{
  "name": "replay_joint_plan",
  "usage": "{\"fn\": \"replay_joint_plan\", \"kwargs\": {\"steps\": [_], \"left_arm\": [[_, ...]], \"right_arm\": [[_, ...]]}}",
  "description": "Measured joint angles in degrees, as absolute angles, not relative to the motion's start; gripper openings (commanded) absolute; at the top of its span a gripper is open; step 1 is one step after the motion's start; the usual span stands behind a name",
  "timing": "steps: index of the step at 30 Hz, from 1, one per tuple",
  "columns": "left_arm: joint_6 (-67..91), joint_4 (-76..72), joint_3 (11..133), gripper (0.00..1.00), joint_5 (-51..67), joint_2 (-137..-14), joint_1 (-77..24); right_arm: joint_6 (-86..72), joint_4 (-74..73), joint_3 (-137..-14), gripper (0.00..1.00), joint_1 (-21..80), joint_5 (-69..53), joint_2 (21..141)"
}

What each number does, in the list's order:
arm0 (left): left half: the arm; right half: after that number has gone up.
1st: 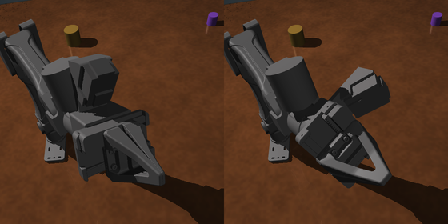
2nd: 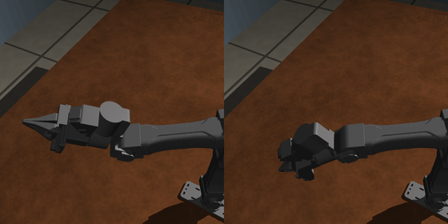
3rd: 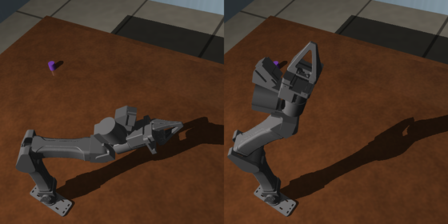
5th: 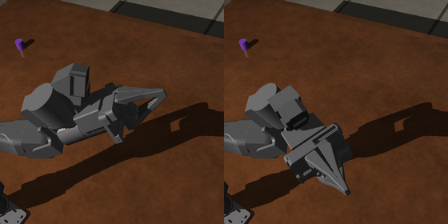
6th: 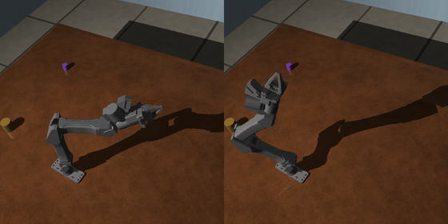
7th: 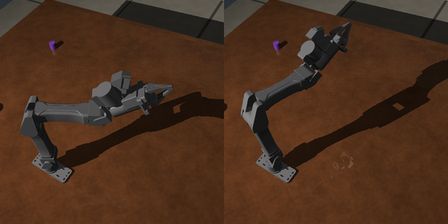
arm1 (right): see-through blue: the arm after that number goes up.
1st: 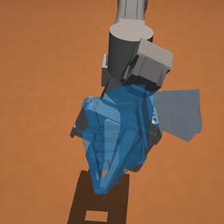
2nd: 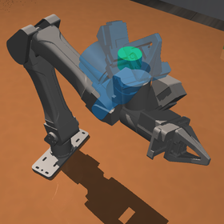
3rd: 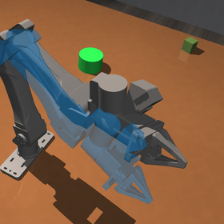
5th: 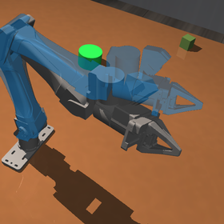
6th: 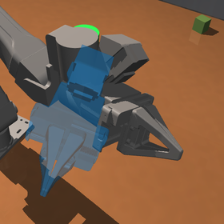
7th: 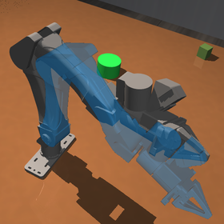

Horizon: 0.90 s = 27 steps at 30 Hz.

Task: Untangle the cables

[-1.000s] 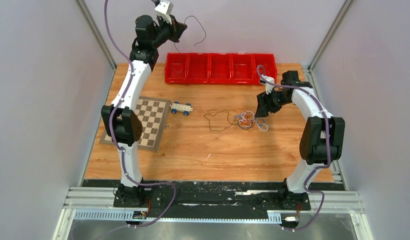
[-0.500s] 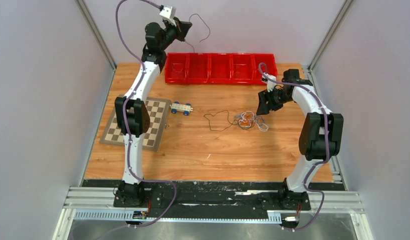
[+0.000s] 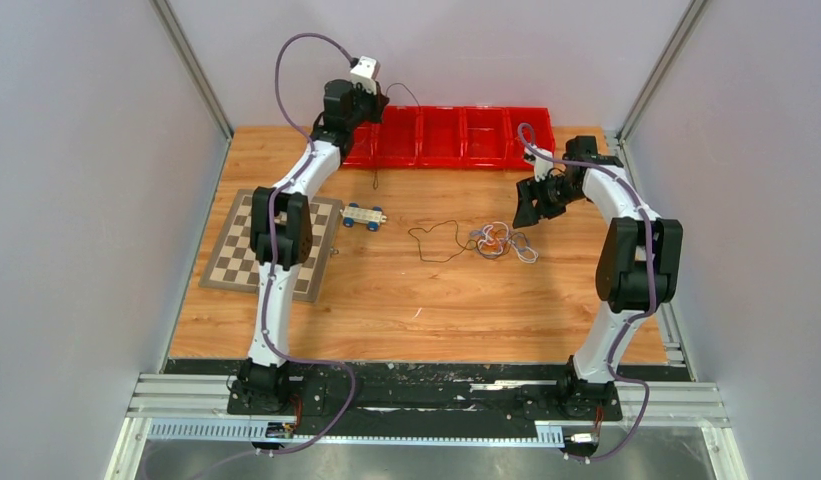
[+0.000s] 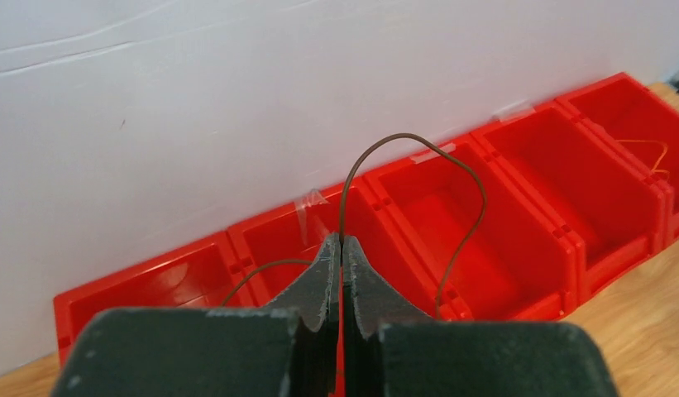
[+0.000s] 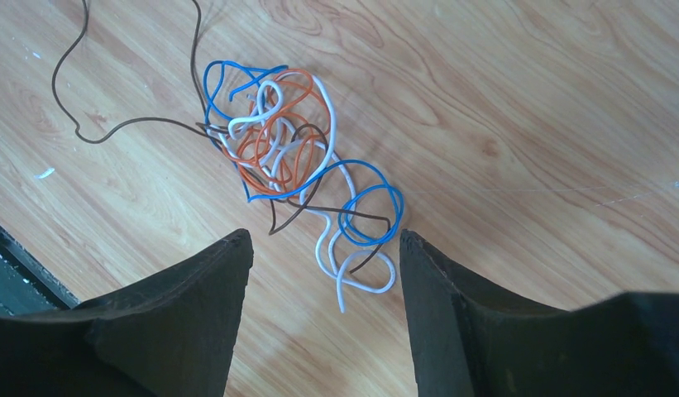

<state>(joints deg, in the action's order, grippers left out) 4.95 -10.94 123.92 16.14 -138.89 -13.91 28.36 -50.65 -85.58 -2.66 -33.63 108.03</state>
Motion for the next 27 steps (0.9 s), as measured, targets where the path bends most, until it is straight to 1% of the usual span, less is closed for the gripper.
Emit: {"fn": "replay_joint_plan", "kwargs": {"steps": [6, 12, 20, 27], "left_arm": [[8.45, -11.33, 125.56, 0.00, 18.00, -138.61, -14.31], [14.13, -12.51, 125.89, 0.00, 21.37, -135.59, -14.59], [17.74, -14.22, 135.46, 0.00, 21.76, -135.11, -15.03], [17.91, -18.61, 140.51, 0.00, 19.16, -136.86, -15.03]], "right_arm": [[28.12, -50.76, -87.07, 0.65, -2.72, -33.47, 108.90], [28.12, -50.76, -87.22, 0.65, -2.76, -33.50, 108.90], [28.12, -50.78, -87.22, 0.65, -2.81, -33.50, 108.90], [28.12, -50.76, -87.22, 0.65, -2.83, -33.50, 108.99]]}}
